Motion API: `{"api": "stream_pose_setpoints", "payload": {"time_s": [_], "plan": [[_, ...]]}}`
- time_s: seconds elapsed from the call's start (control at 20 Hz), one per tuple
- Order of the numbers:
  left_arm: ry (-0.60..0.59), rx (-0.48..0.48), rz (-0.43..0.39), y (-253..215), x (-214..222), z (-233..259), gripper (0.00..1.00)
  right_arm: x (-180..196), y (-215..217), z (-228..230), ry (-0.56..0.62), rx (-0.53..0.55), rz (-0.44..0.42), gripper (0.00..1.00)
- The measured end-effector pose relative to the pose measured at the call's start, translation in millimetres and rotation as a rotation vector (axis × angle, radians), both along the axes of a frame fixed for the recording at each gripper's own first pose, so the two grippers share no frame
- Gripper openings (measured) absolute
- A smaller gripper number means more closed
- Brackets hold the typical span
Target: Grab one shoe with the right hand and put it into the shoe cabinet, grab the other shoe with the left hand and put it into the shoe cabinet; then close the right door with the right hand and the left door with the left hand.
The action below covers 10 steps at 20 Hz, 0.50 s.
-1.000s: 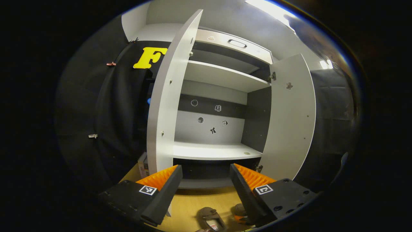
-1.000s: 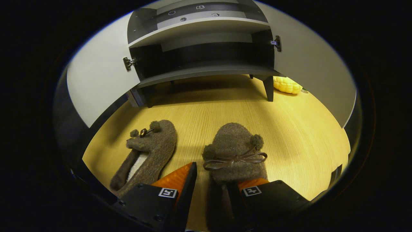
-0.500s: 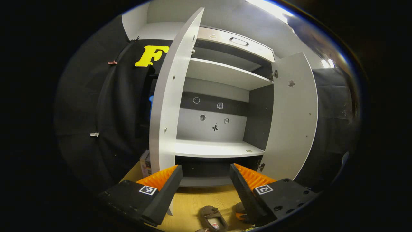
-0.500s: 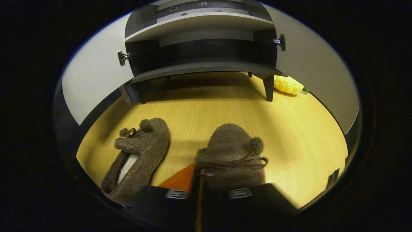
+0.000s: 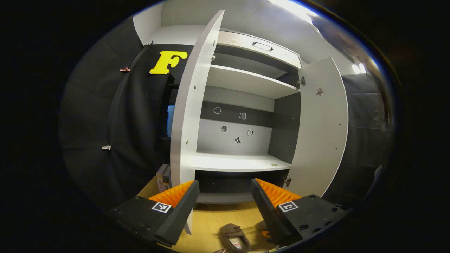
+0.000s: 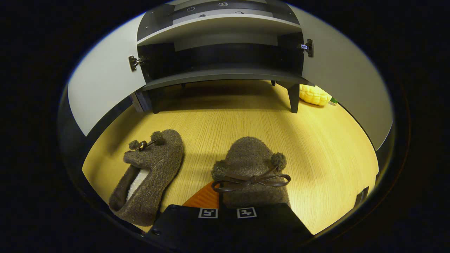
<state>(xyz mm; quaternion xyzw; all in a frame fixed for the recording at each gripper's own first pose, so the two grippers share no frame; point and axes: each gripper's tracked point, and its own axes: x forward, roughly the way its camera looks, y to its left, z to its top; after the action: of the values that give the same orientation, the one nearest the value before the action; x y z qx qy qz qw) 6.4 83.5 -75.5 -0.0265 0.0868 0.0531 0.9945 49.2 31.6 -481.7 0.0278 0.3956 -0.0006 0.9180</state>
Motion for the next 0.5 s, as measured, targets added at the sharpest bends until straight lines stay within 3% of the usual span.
{"api": "stream_pose_setpoints", "payload": {"time_s": [0.25,0.5], "plan": [[-0.001,-0.010,-0.006,-4.3,-0.7,1.2,0.94,7.3,-6.8,57.1,-0.064,0.001,-0.006,0.05],[-0.004,-0.088,-0.068,-19.8,-8.4,3.7,0.94,41.6,-19.3,171.7,-0.208,-0.030,0.000,0.05]]}}
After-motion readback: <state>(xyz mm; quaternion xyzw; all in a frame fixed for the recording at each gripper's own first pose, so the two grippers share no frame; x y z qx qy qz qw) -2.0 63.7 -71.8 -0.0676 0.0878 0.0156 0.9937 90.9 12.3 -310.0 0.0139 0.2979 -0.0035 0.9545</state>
